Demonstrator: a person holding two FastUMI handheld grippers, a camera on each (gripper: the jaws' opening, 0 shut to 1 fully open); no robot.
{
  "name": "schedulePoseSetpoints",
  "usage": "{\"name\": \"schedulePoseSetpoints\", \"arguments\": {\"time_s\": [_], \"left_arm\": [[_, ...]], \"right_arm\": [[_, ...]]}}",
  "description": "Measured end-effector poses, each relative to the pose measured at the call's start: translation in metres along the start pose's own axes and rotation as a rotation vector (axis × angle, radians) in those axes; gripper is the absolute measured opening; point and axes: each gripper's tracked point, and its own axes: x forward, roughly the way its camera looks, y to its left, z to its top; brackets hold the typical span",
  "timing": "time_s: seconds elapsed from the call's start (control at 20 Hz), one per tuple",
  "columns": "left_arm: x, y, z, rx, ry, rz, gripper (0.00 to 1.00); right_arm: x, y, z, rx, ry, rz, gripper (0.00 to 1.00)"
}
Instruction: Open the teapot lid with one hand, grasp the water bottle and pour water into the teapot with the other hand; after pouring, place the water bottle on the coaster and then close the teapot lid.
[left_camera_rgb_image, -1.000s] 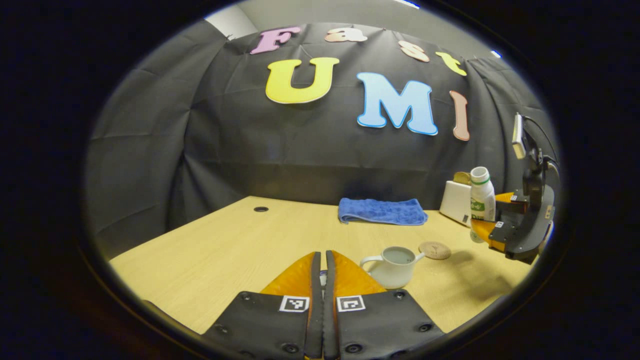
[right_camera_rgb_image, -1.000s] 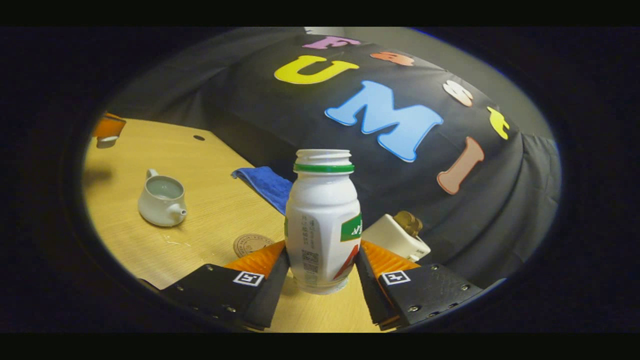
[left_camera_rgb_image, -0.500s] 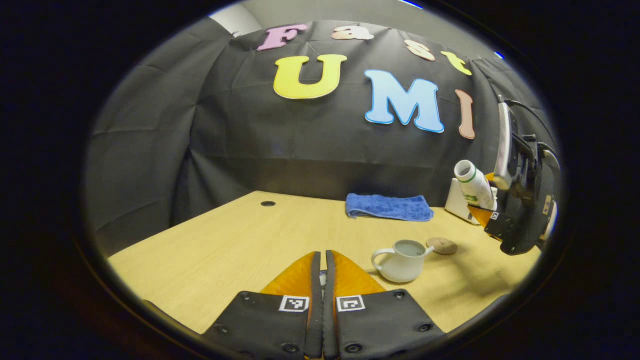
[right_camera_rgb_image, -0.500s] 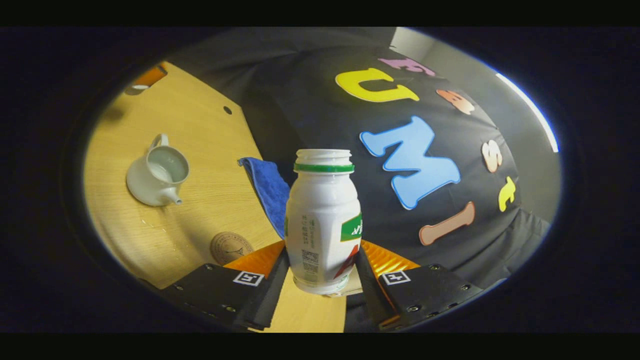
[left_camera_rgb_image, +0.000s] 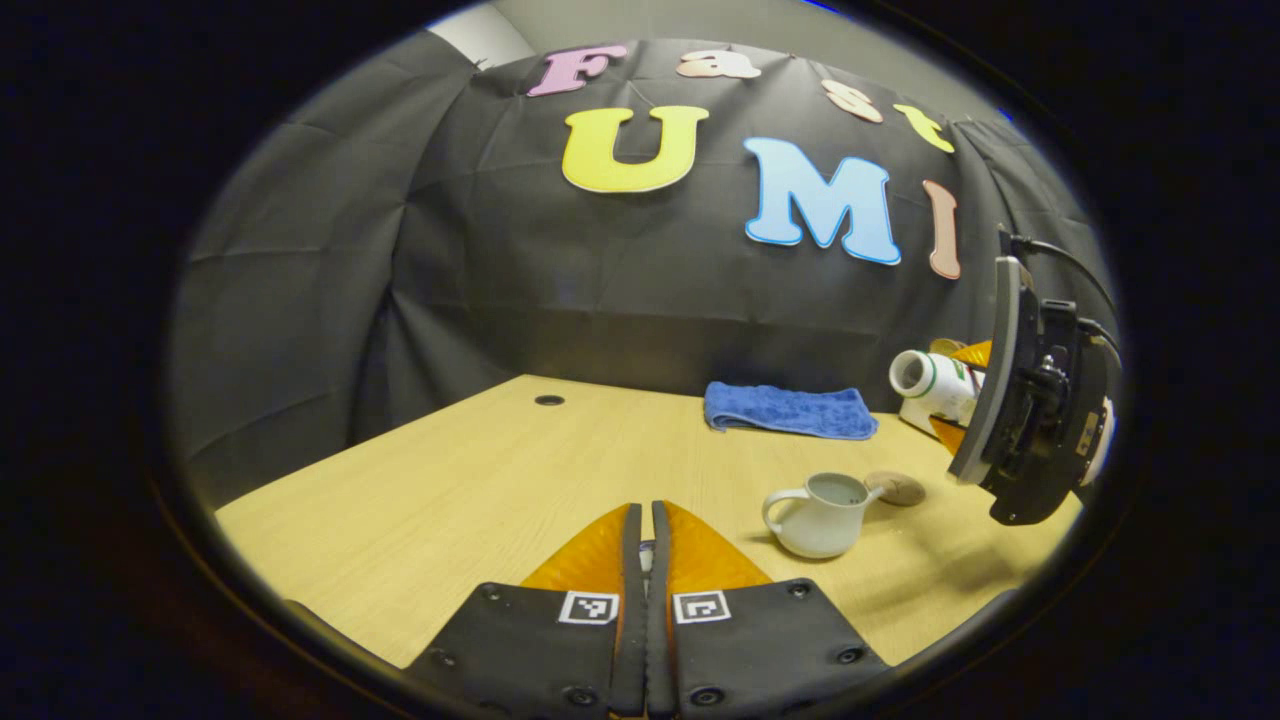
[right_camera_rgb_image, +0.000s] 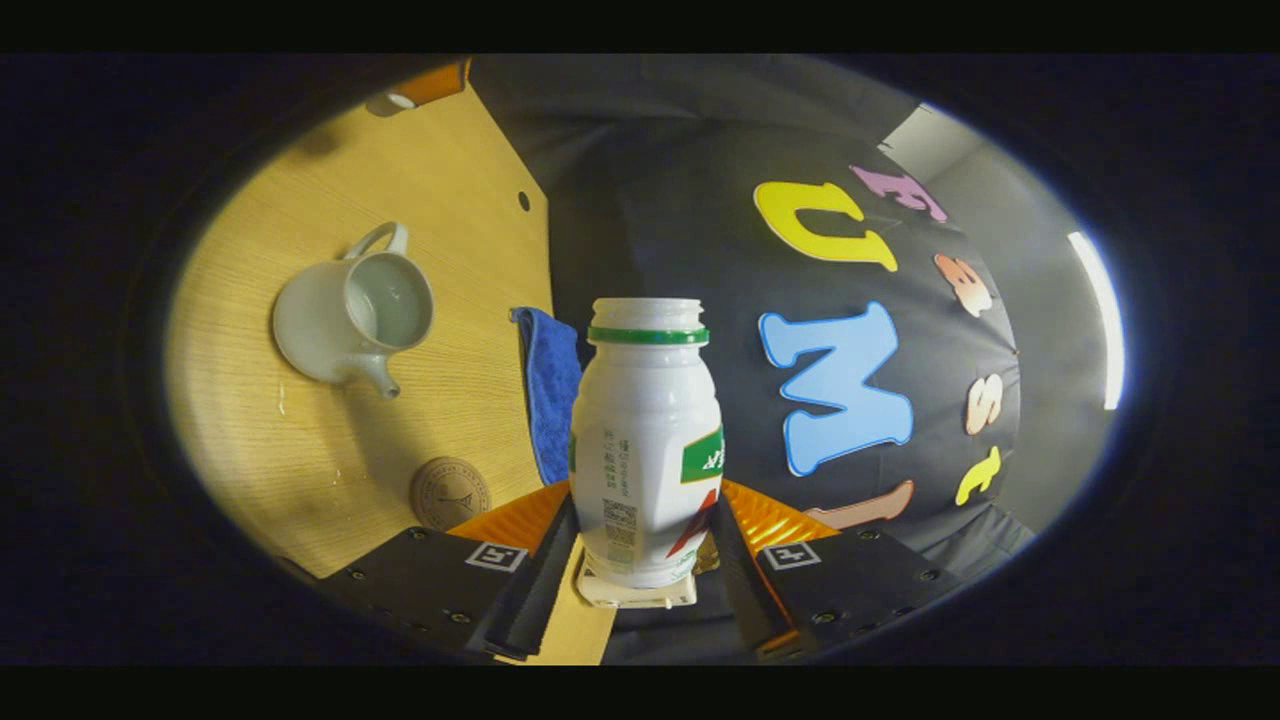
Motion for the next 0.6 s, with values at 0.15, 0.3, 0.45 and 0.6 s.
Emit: {"name": "schedulePoseSetpoints", "arguments": {"time_s": [0.15,0.3,0.45,0.6], "left_arm": [[0.001,0.004,-0.002,-0.001,0.006,0.005,0.10],[0.001,0.006,-0.005,-0.005,0.012,0.009,0.06],[0.001,0.007,-0.007,-0.005,0.016,0.008,0.06],[0.001,0.007,-0.008,-0.005,0.018,0.008,0.06]], "right_arm": [[0.000,-0.002,0.006,-0.061,-0.015,-0.015,0.71],[0.002,-0.004,0.010,-0.102,-0.027,-0.026,0.71],[0.003,-0.008,0.013,-0.138,-0.038,-0.037,0.71],[0.004,-0.013,0.016,-0.169,-0.048,-0.047,0.71]]}}
